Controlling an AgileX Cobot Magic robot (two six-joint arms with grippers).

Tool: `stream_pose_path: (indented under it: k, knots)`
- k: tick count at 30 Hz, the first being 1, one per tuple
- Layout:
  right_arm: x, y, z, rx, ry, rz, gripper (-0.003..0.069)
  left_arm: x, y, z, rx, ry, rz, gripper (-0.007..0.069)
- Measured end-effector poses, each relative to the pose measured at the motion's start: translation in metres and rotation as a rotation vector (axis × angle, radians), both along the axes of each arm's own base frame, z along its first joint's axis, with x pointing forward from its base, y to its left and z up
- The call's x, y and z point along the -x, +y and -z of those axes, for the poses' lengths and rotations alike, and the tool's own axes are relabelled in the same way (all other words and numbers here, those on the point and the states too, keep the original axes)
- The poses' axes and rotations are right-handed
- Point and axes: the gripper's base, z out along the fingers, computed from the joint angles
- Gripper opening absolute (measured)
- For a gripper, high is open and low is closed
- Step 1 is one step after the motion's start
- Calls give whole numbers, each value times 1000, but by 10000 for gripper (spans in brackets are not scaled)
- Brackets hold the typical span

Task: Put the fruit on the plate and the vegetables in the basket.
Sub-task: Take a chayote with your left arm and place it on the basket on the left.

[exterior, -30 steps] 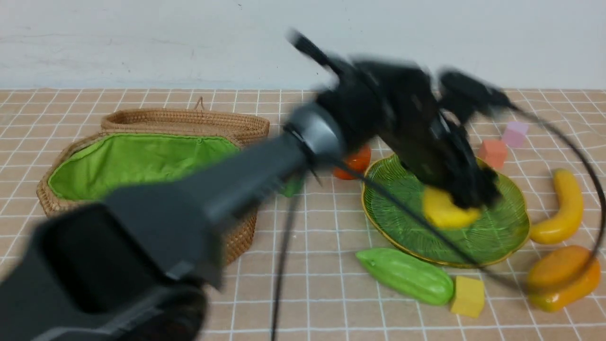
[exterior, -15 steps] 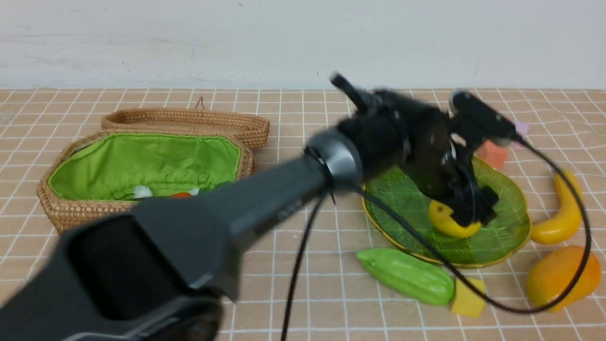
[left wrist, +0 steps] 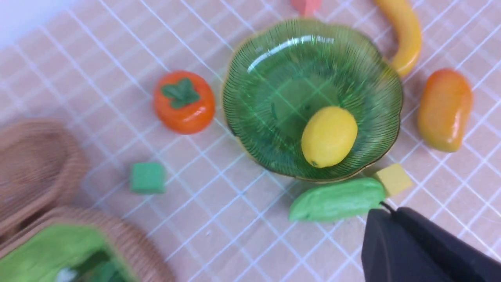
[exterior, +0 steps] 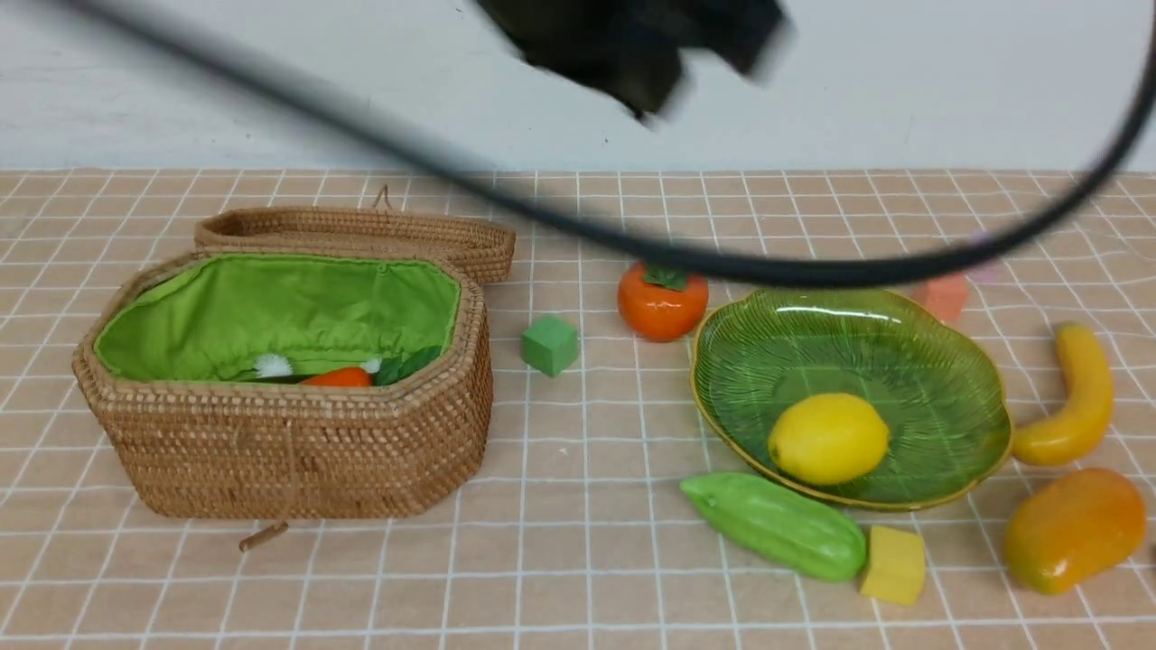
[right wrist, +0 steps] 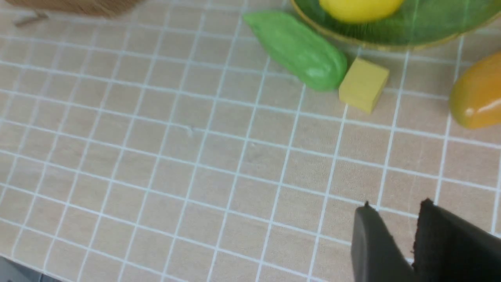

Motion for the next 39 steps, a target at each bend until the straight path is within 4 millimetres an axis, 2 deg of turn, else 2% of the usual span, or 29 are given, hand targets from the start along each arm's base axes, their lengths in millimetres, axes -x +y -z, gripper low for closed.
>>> stream_pose_path:
  k: [1,2,3,5,8,9,11,14,15,16,18,19,21,24,28,34,39]
  knots:
    - [-19,4,4,-10,46,-22,190,19,21,-3,8,-5,-28,-13]
    - [-19,4,4,-8,42,-25,189,22,23,-3,10,-6,-31,-13]
    - [-33,10,7,-30,72,-58,176,41,43,-1,29,-15,-49,-13]
    - [-43,17,9,-47,88,-104,155,62,62,7,53,-23,-56,-13]
    - [-57,38,15,-58,101,-203,123,103,98,29,139,-56,-46,-13]
    - [-63,50,19,-51,102,-251,118,118,110,49,164,-53,-37,-13]
    - [-71,67,26,-22,105,-316,120,136,124,69,216,-65,-24,-13]
    - [-87,97,48,110,117,-438,165,161,143,105,305,-88,-9,-13]
    - [-88,99,49,119,111,-443,170,162,144,107,308,-91,-9,-13]
    - [-97,111,62,205,114,-492,211,170,151,121,337,-107,-5,-13]
    - [-109,123,78,300,114,-538,298,182,162,132,380,-139,-1,-13]
    - [-110,123,80,309,116,-542,307,182,161,133,376,-135,-1,-13]
    - [-125,133,102,405,122,-579,419,194,173,138,414,-175,3,-13]
    - [-138,135,122,479,108,-596,521,198,178,137,423,-194,4,-13]
    - [-149,137,137,545,75,-617,575,193,172,141,388,-150,1,-13]
    - [-156,140,148,561,66,-624,568,182,160,147,340,-75,-3,-13]
    - [-153,144,146,494,115,-602,540,176,154,150,317,-52,-6,-13]
